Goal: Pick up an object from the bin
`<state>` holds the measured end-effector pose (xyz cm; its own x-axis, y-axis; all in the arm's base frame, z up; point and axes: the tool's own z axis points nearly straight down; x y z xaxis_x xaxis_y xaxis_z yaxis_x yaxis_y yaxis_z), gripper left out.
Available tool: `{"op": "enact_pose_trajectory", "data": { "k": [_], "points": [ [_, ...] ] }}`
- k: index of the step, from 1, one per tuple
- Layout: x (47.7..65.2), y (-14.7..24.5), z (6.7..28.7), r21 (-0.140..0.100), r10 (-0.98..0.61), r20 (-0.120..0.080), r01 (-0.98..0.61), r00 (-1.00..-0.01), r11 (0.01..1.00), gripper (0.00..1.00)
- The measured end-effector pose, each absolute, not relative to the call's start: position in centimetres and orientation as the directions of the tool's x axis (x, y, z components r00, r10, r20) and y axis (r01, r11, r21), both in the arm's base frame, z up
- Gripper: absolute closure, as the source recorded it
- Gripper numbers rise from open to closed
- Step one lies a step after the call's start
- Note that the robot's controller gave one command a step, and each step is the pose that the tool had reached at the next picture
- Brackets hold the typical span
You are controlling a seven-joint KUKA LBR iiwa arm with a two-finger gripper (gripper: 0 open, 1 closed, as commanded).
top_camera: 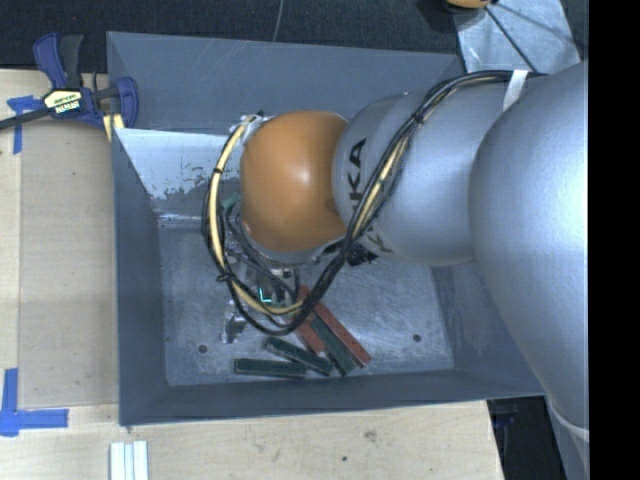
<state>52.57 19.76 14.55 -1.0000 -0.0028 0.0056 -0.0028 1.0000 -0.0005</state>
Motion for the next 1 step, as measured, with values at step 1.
{"op": "enact_pose_trajectory", "data": {
  "k": [1],
  "points": [
    [52.80, 19.69, 14.94, 0.001, 0.000, -0.002, 0.000, -1.000, 1.000, 0.00]
  ]
}}
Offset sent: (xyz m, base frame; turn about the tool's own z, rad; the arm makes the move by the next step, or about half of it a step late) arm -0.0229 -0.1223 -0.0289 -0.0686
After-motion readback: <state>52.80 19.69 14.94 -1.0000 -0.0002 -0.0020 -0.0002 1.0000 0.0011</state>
